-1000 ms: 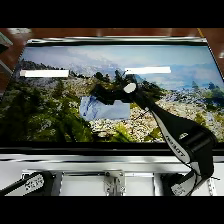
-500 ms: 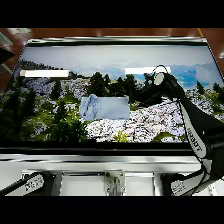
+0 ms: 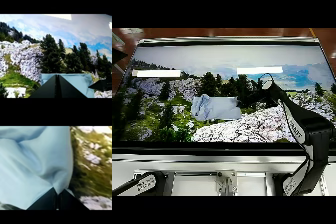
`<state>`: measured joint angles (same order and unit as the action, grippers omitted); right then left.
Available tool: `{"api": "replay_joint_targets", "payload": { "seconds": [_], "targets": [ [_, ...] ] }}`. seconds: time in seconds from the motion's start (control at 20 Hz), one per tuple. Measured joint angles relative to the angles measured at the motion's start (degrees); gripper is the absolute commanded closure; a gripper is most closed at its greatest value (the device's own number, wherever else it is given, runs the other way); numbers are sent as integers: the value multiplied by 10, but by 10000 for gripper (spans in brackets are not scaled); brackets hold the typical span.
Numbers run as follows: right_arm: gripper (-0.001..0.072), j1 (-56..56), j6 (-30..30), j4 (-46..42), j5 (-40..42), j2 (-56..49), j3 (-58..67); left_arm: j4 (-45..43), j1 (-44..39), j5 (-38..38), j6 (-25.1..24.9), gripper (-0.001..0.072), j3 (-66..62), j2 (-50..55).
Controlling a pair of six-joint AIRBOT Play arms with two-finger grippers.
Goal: Fold the shirts.
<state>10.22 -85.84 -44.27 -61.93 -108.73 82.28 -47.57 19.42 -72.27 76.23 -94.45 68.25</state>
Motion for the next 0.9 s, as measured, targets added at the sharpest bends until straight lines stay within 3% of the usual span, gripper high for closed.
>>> {"api": "replay_joint_targets", "payload": {
  "seconds": [0.2, 0.35, 0.65, 0.9],
  "targets": [
    [662, -10, 60, 90, -30, 23, 29, 0, -16, -2, 4, 672, 0, 0],
    [662, -28, 36, 101, -67, 88, 85, 0, -36, -9, 5, 672, 1, 0],
    [662, -99, -79, -43, -200, 211, 236, 0, -85, -29, 3, 672, 25, 0],
    [662, -216, -96, -115, -327, 238, 285, 0, -108, -50, -3, 672, 48, -1]
  ]
}}
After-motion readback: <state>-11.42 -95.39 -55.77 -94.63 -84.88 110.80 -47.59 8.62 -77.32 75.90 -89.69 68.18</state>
